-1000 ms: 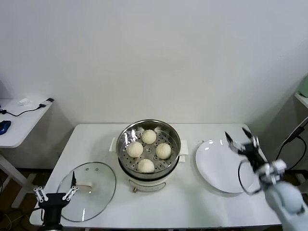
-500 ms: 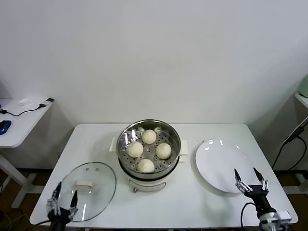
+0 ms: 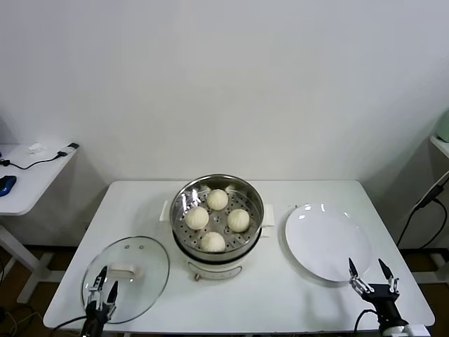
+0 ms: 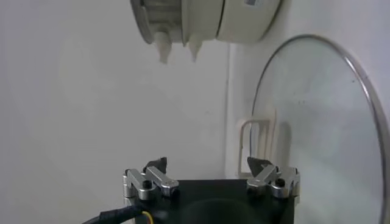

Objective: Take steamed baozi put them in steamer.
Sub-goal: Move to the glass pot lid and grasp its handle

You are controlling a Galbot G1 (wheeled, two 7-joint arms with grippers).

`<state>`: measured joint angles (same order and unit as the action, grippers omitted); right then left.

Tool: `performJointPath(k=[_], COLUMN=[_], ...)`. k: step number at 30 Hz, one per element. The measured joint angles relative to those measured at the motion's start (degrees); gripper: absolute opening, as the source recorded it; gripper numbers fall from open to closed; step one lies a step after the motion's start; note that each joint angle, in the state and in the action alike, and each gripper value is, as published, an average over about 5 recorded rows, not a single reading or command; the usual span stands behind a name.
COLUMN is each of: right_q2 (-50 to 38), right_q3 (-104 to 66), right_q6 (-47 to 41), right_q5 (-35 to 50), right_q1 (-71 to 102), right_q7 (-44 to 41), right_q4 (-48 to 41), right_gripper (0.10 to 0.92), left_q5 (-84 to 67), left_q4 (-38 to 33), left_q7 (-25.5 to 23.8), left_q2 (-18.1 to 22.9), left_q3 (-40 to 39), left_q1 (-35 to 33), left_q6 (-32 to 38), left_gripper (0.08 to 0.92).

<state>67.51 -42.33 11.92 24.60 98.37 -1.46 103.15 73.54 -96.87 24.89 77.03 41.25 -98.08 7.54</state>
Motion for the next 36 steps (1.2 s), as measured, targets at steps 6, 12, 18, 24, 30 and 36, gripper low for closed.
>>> performJointPath(k=[6,12,18,24,30,36], right_q2=[0.92,1.37,1.68,1.96,2.23,2.68], right_q3=[-0.39,-0.79,-1.16,-1.18,-1.02,-0.9], right_q6=[-0.2,-0.22,-0.15,-0.02,0.02,0.04], right_q5=[-0.26,-0.48,-0.59,-0.7,-0.75,-0.94], right_q1=[0.64,1.07,1.35,1.41,1.71,2.0], right_q7=[0.24,0.33,0.35,0.32,0.21,0.12], right_q4=[0.0,0.06,0.15,0.02,0.3,0.45], right_gripper=[0.823,0.823,0.823,0.823,0.823,0.823], left_q5=[0.59,1.26,1.95,3.14,4.39,4.63], left_q4=[2.43,4.54,6.66,8.71,11.14,12.45], left_q7=[-0.92,-1.45,-1.47,-0.68,0.56,1.21], left_q2=[-0.5,-0.88,-1.16,-0.89,-0.81,-0.82], left_q3=[-0.59,-1.18,-1.18,-1.16,-1.19,-1.01], left_q1=[3.46,6.53,8.83,9.63,10.58,11.17], left_q6=[-0.63,-1.27,-1.55,-1.1,-0.32,0.08], left_gripper=[0.823,0.823,0.749,0.576,0.402,0.229])
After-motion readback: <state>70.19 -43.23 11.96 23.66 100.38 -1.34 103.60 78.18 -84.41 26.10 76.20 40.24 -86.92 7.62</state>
